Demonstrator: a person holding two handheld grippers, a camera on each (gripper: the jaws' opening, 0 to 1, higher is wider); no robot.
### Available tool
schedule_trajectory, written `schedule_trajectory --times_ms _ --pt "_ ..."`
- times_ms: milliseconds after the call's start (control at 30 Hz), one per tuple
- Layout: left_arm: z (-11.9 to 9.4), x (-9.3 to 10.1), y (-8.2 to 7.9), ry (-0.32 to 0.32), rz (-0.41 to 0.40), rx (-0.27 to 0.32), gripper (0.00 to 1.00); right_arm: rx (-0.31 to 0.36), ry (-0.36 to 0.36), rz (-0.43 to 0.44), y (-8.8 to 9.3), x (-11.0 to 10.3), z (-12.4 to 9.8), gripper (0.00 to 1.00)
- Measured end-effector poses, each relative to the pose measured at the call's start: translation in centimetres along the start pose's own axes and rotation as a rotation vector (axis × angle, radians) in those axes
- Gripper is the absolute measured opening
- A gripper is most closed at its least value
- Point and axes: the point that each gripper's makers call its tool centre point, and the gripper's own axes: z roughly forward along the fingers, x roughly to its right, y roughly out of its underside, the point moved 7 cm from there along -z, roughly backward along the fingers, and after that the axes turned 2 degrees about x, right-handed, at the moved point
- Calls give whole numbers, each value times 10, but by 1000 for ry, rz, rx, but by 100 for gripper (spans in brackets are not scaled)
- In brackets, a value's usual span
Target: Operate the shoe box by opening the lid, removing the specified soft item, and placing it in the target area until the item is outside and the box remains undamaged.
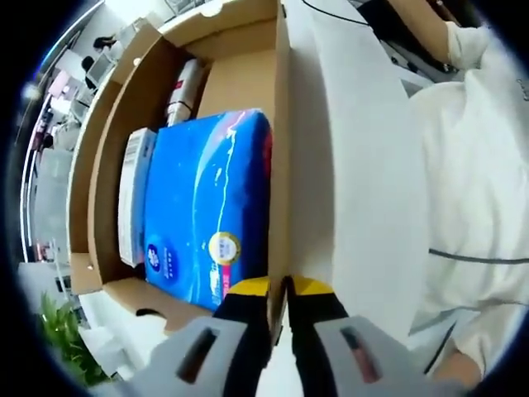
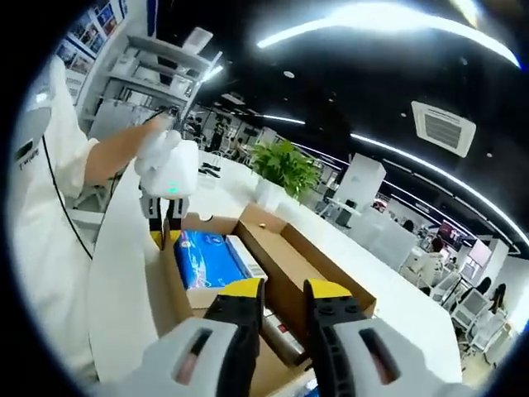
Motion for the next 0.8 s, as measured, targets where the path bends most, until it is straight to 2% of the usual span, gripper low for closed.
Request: schedule_trajectory --times_ms 33,167,233,367,433,533,600,667,733,800 --pt "-3 -1 1 -11 -36 12 7 -17 2 -23 -1 1 3 18" --pt "-16 -1 1 -24 -31 50 7 -27 -1 -63 -7 -1 9 18" --pt "-15 0 3 -22 -17 73 6 -25 -14 -68 -8 -1 13 18" --pt "-14 -1 4 -25 -41 121 5 -52 -30 -92 -9 4 21 18" --pt "-13 -1 4 -10 -73 144 5 -81 -68 -99 -7 5 25 18" --pt "-12 -3 4 15 -69 148 3 -117 -105 -162 -3 8 29 17" --pt "-11 -3 4 26 -62 150 2 -132 -137 -149 -1 8 32 16" --pt "-10 -5 3 40 -85 135 2 -159 -139 -150 3 10 37 16" --pt "-10 -4 3 48 -72 133 1 -211 -149 -169 11 10 46 17" --pt "-10 -4 3 50 -61 140 1 -235 -148 -185 14 9 51 18"
